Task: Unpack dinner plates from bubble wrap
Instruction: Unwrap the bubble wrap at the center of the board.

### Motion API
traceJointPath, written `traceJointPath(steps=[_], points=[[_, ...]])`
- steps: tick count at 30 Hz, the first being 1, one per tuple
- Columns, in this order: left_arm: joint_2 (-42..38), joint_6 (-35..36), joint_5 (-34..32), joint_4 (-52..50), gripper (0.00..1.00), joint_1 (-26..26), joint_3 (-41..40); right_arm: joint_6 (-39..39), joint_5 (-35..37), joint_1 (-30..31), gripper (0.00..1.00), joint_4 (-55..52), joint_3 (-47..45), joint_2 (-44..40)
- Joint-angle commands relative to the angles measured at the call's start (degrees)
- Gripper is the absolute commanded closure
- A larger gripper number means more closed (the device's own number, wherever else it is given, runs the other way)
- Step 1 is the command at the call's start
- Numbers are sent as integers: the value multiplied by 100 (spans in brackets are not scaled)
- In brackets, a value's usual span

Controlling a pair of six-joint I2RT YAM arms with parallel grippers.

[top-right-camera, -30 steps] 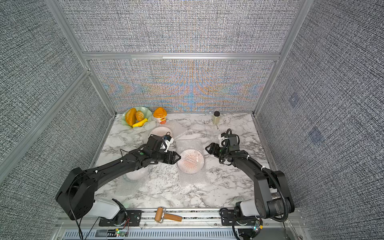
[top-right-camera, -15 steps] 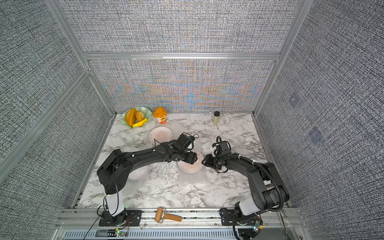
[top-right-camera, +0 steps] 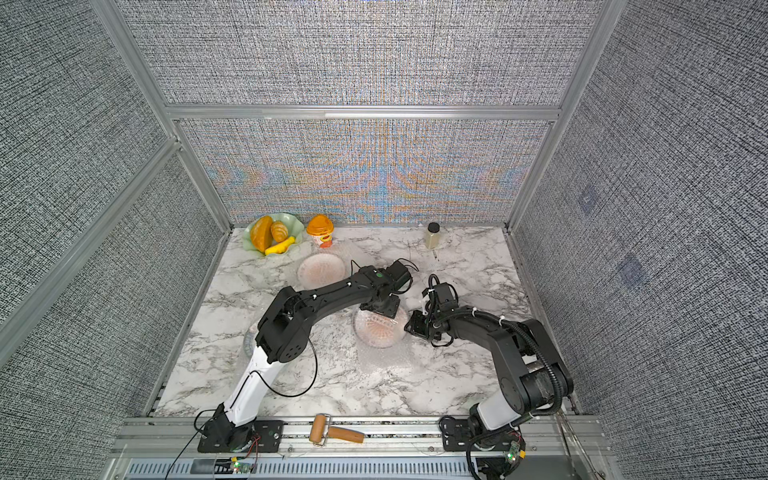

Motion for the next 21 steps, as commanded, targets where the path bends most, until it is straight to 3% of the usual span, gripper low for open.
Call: traceJointPath(steps=[1,7,11,14,16,21], points=[[122,-72,-176,-258,30,-37,117,50,48,12,71,0,48,47],[303,-35,-193,-432,34,-174,532,68,48,36,72,8,83,72],[421,-50,-231,-567,43,-235,743,66,39,69,74,42,110,107],[437,-88,-252,-652,54,-270,776,67,13,85,76,74,110,151],[393,-105,-201,-628,70,-296,734,63,-7,90,79,118,117,190],[360,-140,14,-522,85,-323,636,118,-73,106,84,190,162,296]])
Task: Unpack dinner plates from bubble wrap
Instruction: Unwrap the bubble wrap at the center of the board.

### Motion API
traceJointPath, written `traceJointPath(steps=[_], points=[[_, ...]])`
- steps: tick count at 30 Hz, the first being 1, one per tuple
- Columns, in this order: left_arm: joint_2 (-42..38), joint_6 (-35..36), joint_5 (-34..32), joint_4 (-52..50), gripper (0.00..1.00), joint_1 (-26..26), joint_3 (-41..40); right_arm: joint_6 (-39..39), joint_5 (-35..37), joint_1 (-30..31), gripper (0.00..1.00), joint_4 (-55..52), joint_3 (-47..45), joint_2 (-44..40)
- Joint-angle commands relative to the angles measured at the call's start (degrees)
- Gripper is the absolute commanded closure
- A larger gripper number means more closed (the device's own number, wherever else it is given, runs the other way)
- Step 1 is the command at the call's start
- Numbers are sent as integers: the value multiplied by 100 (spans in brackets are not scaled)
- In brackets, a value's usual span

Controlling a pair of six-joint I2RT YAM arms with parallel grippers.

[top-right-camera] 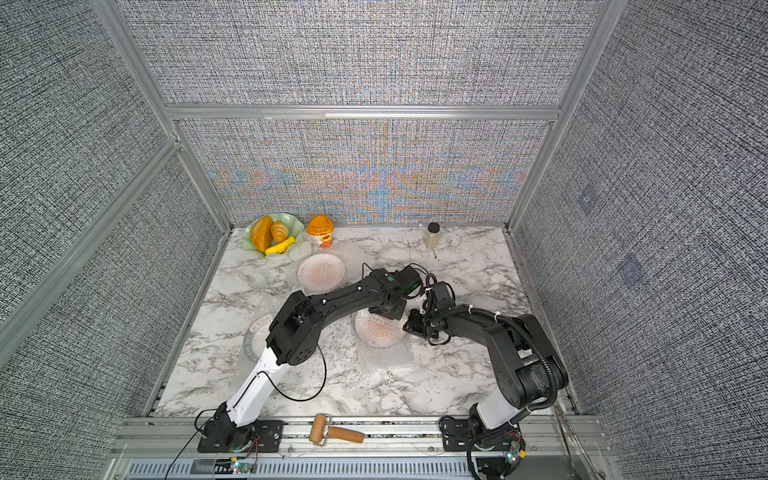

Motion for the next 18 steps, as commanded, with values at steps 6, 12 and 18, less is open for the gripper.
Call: traceJointPath(steps=[6,12,18], points=[[-246,-100,404,25,100,-43,-153,144,98,21,99,67,-48,21],[-790,70,1309,673,100,-44,-776,251,287,22,100,77,-85,21],[-1072,177,1157,556,100,-38,-948,354,458,11,100,82,-136,84]])
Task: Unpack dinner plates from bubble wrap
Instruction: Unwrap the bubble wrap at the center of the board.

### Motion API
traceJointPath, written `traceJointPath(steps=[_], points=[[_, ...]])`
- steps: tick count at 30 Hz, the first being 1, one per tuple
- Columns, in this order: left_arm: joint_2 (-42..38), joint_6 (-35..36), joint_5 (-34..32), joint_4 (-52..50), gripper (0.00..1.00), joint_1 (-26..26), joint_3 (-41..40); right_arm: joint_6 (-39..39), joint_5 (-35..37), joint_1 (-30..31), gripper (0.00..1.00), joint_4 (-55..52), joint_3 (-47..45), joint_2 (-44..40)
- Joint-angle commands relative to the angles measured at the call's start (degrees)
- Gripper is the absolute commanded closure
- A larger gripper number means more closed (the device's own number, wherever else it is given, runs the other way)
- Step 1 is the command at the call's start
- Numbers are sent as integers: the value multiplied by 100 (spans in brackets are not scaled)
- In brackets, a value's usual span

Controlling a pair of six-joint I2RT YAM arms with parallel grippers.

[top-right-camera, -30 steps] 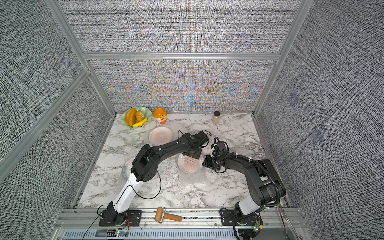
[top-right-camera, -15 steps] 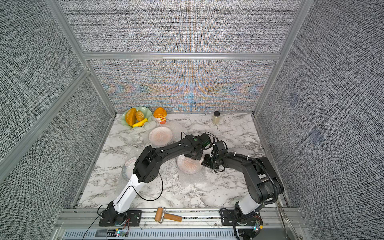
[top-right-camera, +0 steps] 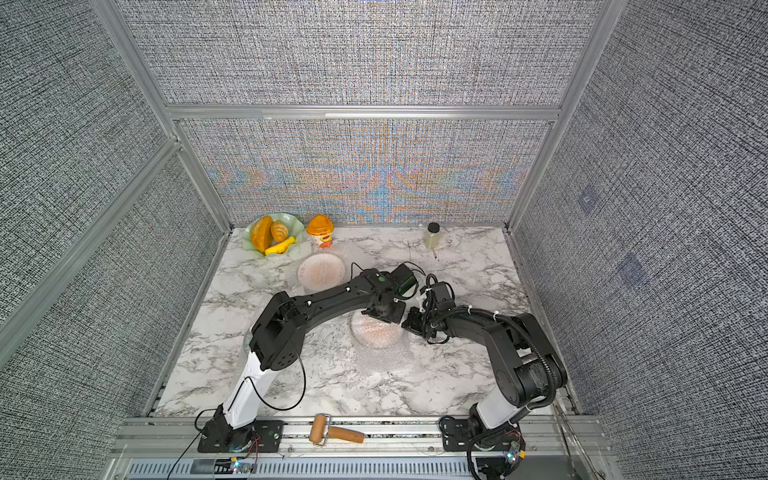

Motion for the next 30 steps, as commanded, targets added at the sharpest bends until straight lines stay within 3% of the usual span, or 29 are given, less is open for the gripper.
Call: traceJointPath(steps=[1,13,21,30], points=[[-162,140,174,252,100,-2,-91,38,505,10,100,-299,-45,59],[-913,379,812,746,100,178,-1119,160,652,1,100,-316,-84,62],[-1887,230,420,645,100,322,-1607,119,468,-1,100,-255,-83,-13],[-3577,-281,-622,103,100,714,-3053,-23,515,2,100,-324,-68,-219]])
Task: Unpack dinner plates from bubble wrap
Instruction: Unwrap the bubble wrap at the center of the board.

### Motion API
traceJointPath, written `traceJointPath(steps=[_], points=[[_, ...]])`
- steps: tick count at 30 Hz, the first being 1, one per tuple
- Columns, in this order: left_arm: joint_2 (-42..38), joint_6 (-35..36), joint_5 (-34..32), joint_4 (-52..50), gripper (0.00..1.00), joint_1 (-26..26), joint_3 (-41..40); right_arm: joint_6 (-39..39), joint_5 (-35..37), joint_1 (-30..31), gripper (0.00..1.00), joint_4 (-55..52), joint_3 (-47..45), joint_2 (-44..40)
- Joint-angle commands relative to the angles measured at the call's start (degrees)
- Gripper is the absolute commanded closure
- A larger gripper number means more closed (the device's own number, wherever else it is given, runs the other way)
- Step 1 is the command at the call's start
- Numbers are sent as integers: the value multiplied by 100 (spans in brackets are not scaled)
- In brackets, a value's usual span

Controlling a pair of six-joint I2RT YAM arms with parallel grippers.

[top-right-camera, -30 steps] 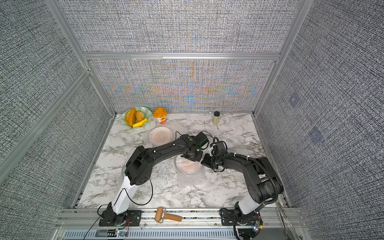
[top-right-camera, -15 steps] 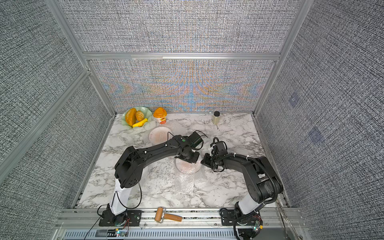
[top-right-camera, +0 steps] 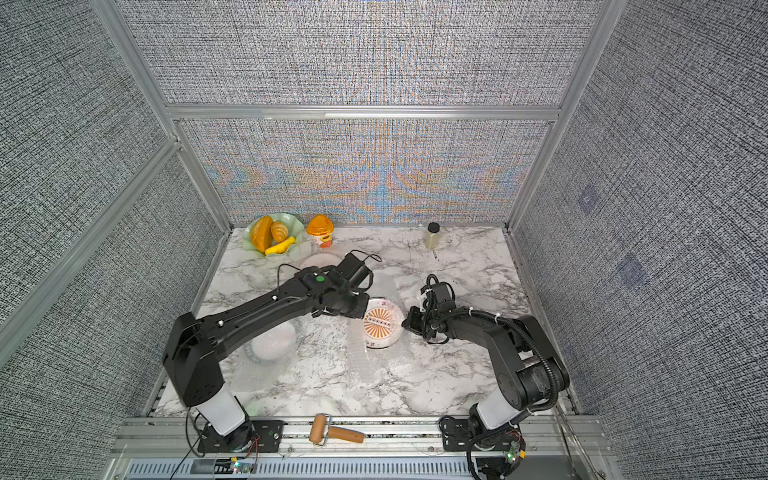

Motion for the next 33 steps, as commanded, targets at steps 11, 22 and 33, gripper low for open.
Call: traceJointPath(steps=[11,22,33], points=[[-426,-461,-756,84,82,833,-1926,-230,514,19,94,-484,61,-25],[-1629,-573,-1571,-869,33,1428,-1257,-635,1627,58,37,-1617,447,-785],[-1471,-32,1830,2531,33,1211,-2250,-951,2784,493,14,-2581,917,-1539]])
